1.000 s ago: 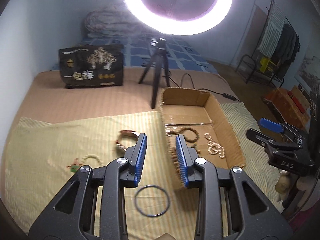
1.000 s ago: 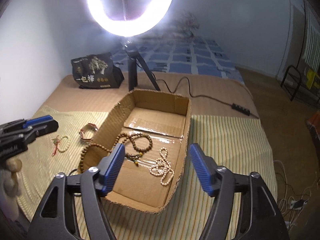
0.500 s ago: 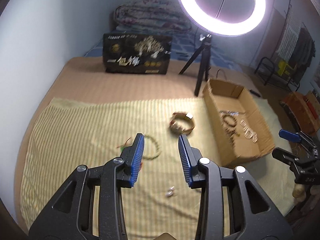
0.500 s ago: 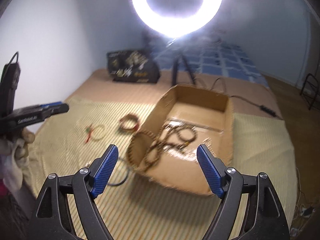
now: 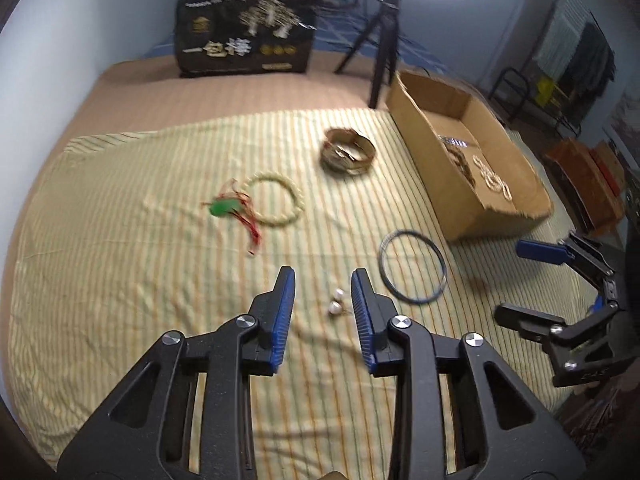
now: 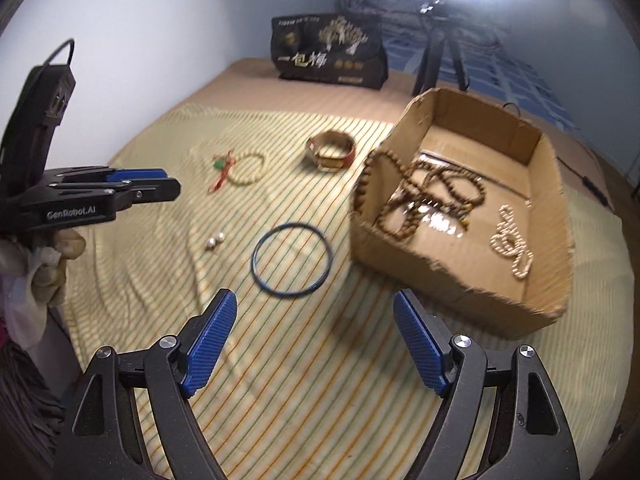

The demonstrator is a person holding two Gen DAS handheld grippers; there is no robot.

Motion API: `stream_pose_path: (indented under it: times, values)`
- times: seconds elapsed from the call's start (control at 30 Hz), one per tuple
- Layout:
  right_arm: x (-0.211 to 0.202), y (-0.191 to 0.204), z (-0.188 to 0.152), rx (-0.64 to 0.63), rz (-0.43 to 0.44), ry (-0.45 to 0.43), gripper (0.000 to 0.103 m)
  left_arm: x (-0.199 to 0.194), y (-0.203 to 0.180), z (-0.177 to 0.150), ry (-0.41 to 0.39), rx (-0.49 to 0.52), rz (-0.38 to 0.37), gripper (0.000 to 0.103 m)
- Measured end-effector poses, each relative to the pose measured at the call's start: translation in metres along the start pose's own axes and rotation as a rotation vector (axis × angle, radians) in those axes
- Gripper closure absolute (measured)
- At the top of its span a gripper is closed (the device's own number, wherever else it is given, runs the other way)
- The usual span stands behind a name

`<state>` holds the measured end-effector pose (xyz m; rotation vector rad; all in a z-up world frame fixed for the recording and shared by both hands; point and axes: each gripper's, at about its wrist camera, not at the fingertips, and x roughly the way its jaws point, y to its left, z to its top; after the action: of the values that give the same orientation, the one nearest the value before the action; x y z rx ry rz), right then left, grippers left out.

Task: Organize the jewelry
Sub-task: 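Move the left tool to the pearl earrings while the right tool approaches the blue bangle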

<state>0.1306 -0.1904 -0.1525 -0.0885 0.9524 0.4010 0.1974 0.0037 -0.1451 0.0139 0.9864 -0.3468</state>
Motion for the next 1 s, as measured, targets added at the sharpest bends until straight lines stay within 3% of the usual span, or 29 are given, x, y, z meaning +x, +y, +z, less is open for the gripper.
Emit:
stream_pose_path:
  times: [0.13, 1.0]
  values:
    - [0.013, 0.009, -0.003, -0.02, 0.001, 0.023, 0.022, 0.012, -0.009, -0.009, 0.028, 0.035, -0.008, 0.08]
    - [0.063, 0.009, -0.004, 0.006, -0.045, -0.012, 0.022, 0.051, -0.01, -0.022, 0.097, 0.092, -0.001, 0.083]
